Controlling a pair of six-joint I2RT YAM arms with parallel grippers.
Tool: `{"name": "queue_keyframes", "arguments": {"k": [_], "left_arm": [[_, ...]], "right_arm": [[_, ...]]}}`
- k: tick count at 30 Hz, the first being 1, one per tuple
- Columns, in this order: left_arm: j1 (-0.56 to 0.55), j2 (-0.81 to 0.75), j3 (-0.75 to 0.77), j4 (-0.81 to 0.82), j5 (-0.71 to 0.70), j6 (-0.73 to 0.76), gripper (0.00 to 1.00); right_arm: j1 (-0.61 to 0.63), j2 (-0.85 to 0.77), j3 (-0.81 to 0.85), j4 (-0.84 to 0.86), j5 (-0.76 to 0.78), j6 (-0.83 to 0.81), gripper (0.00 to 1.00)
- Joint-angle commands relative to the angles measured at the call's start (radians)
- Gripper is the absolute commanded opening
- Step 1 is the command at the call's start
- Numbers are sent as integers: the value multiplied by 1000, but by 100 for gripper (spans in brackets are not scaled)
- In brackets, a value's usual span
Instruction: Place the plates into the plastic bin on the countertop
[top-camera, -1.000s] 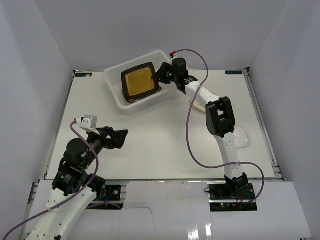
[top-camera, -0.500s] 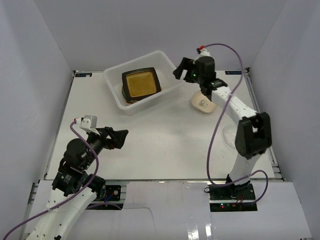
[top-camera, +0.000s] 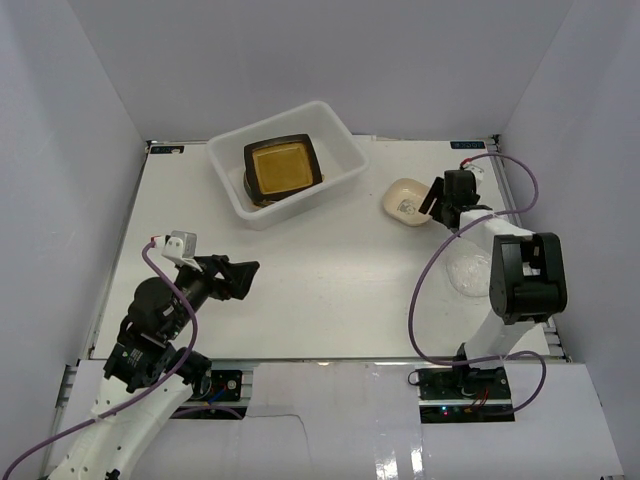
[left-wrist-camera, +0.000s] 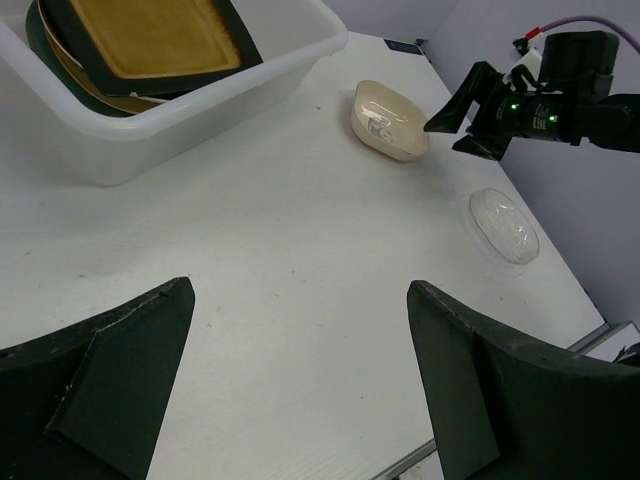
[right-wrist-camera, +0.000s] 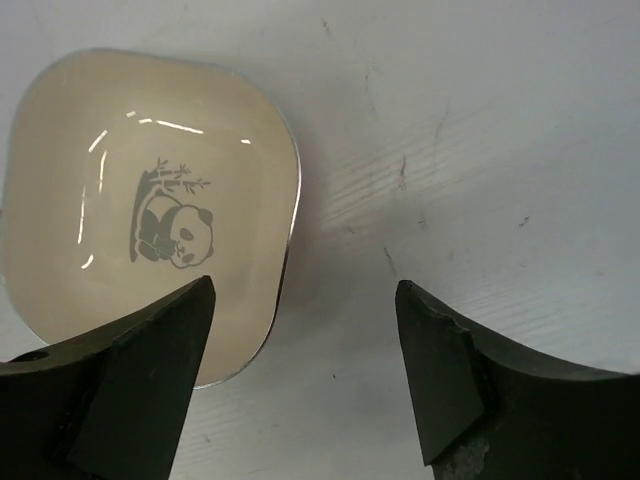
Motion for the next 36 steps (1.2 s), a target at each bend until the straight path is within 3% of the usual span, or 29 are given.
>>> {"name": "queue_keyframes", "arguments": {"k": [1, 3, 4, 5, 6, 8, 12, 16, 17, 20, 23, 32, 36], "left_arm": [[-5, -13, -10, 2, -1, 2, 98], [-5, -15, -10, 2, 0, 5, 98], [-5, -15, -10, 3, 3, 6, 98], [-6, -16, -9, 3, 5, 8, 98], [-5, -16, -9, 3, 5, 8, 98], [-6, -21, -9, 3, 5, 8, 98], [-8, -30, -10, 5, 5, 9, 98], [-14, -27, -7, 8, 0, 11, 98], [-16, -25, -6, 8, -1, 11, 98], [-16, -21, -4, 8, 3, 14, 98], [-16, -18, -7, 6, 3, 14, 98], [-14, -22, -4, 3, -3, 16, 98], [-14, -19, -4, 5, -3, 16, 98]], "right_arm": [[3, 82, 64, 63, -93, -11, 76], [0, 111, 81, 94, -132, 1, 69], [0, 137, 89, 103, -127, 10, 54], [-3, 149, 101, 103, -118, 24, 45], [-10, 159, 103, 102, -115, 40, 25], [-15, 142, 95, 99, -69, 58, 8], [-14, -127, -65, 241, -30, 50, 8], [54, -274, 0, 225, -119, 14, 8], [127, -274, 35, 199, -119, -2, 8], [289, -173, 214, 142, -75, -54, 8], [371, 2, 411, 91, -84, -57, 8], [485, 456, 1039, -148, -107, -54, 8], [500, 571, 1163, -166, -156, -3, 11]]}}
